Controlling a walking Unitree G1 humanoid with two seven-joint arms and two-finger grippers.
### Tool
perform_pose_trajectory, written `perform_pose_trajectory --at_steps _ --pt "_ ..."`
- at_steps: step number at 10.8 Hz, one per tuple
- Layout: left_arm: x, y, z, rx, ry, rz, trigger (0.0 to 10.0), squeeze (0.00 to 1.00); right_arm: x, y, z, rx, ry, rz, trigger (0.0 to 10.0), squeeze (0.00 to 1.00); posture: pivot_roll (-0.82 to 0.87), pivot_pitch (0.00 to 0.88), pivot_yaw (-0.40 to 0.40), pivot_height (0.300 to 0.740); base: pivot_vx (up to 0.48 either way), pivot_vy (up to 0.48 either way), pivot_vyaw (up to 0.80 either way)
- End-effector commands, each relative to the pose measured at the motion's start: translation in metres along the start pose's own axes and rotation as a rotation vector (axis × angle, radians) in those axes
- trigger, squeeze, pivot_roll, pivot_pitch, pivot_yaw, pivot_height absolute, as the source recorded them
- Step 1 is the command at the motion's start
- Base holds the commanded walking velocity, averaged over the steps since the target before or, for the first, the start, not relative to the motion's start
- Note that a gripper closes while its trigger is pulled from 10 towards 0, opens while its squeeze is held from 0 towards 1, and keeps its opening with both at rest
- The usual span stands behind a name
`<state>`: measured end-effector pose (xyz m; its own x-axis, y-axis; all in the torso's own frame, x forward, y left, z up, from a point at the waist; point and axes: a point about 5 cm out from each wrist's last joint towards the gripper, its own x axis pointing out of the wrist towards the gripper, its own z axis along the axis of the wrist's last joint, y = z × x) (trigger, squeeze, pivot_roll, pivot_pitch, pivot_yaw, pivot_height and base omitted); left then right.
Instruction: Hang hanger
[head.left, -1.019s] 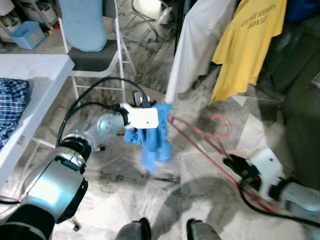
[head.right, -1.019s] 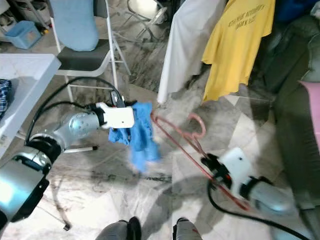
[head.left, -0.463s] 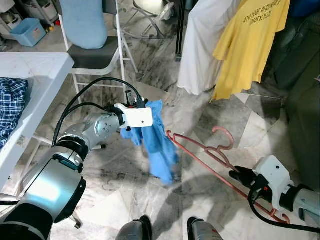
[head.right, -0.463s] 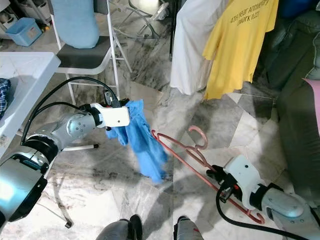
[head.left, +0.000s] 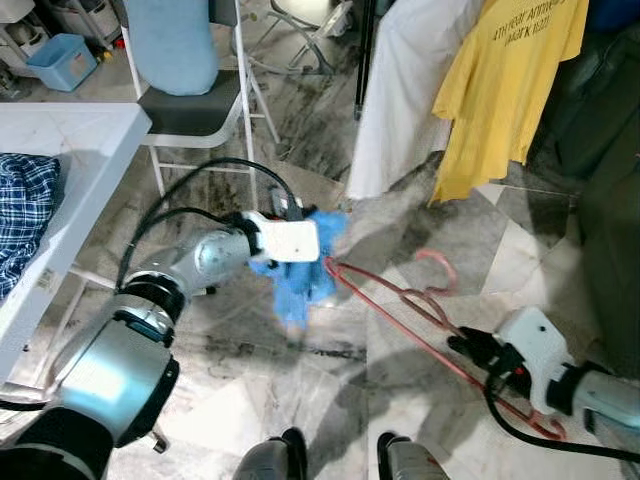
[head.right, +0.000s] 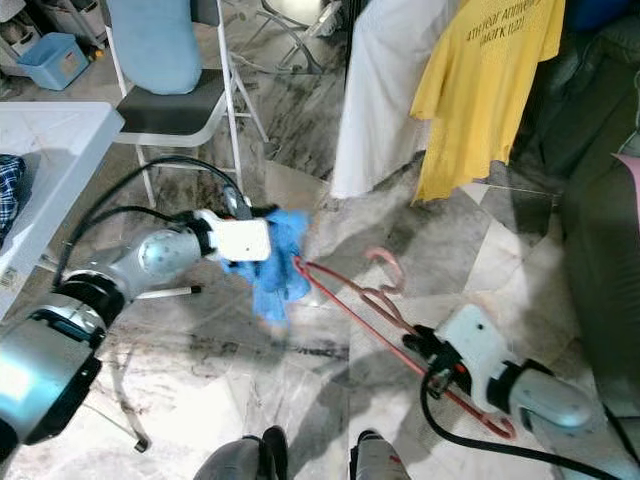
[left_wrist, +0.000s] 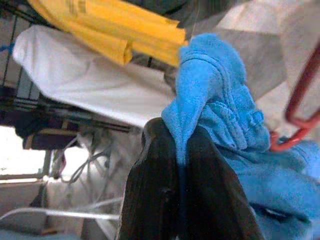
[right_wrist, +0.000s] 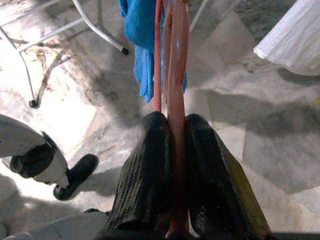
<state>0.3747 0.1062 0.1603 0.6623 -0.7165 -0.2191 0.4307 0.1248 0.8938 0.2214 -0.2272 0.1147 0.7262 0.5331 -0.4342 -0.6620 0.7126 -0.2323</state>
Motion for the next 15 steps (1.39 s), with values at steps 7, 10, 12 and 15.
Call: perform_pose_trajectory --at_steps 7,10,12,15 --pt "-0.007 -0.011 -0.022 -0.014 0.173 0.043 10.0 0.0 0.002 0.007 0.017 -0.004 -0.083 0.057 10.0 0.0 -0.2 0.221 0.175 0.74 0.0 0.0 0.0" --pt "-0.021 -0.008 -0.041 -0.087 0.291 0.114 10.0 0.0 -0.006 0.003 0.022 -0.004 -0.123 0.065 10.0 0.0 -0.2 0.218 0.173 0.74 0.0 0.0 0.0" --pt "-0.016 -0.017 -0.032 -0.079 0.204 0.041 10.0 0.0 -0.003 -0.002 0.025 -0.014 -0.143 0.024 10.0 0.0 -0.2 0.22 0.18 0.74 0.0 0.0 0.0" --pt "-0.013 -0.025 -0.024 -0.066 0.137 -0.029 10.0 0.0 0.006 0.002 0.029 -0.017 -0.169 0.024 10.0 0.0 -0.2 0.226 0.189 0.74 0.0 0.0 0.0"
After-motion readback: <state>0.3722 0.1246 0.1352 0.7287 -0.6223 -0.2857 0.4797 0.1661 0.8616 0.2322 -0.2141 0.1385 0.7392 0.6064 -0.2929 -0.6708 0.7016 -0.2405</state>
